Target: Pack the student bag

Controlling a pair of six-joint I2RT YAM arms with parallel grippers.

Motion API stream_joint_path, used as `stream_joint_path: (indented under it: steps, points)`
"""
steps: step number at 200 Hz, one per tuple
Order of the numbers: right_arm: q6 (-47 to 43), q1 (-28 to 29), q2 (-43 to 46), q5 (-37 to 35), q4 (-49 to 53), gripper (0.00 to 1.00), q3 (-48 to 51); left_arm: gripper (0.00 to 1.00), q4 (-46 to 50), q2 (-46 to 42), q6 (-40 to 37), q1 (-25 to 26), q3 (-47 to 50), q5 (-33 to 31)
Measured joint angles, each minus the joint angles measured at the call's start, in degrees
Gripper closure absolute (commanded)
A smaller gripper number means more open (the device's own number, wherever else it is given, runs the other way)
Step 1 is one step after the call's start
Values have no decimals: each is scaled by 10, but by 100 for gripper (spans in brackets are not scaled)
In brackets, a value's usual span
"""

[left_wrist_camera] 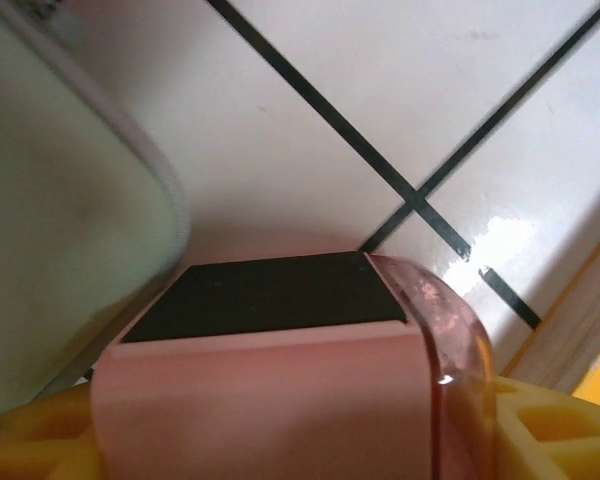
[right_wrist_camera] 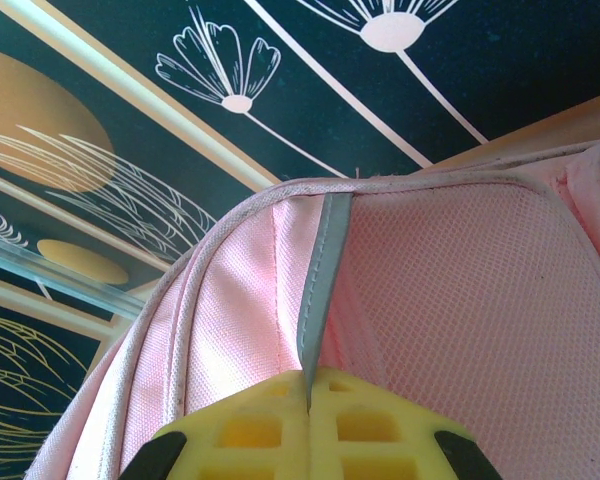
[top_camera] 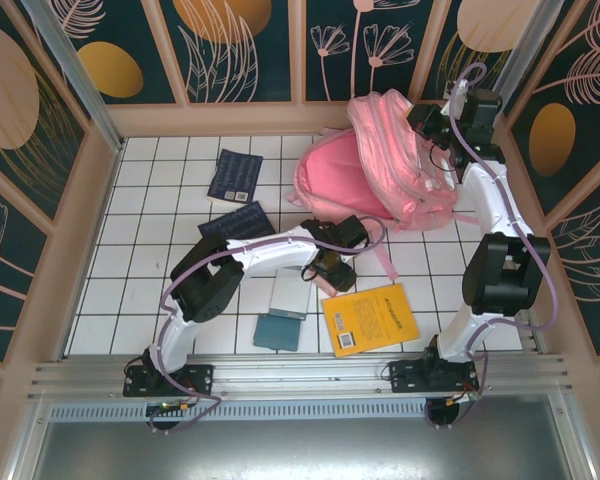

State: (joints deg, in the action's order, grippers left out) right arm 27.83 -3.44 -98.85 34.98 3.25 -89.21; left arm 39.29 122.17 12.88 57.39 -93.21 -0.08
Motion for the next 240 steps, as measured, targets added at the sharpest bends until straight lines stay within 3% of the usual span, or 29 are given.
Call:
stream_joint_path:
  steps: [65,86,127,153,186,240]
  points:
    - [1,-1,0,7,0,100,0,58,0,-10,1,-3,-20,-3]
    - [1,-3,0,12,0,100,0,64,-1,-46,9,-17,-26,11]
    - [7,-17,1,49,-14,100,3,64,-28,-158,50,-98,-29,58]
    - [29,-26,1,77,-35,100,12,64,-64,-180,88,-153,-51,100]
    - [86,-30,1,113,-84,100,31,64,-133,-139,161,-186,-94,174]
    - [241,-30,1,141,-214,100,81,65,-289,18,316,-197,-189,254]
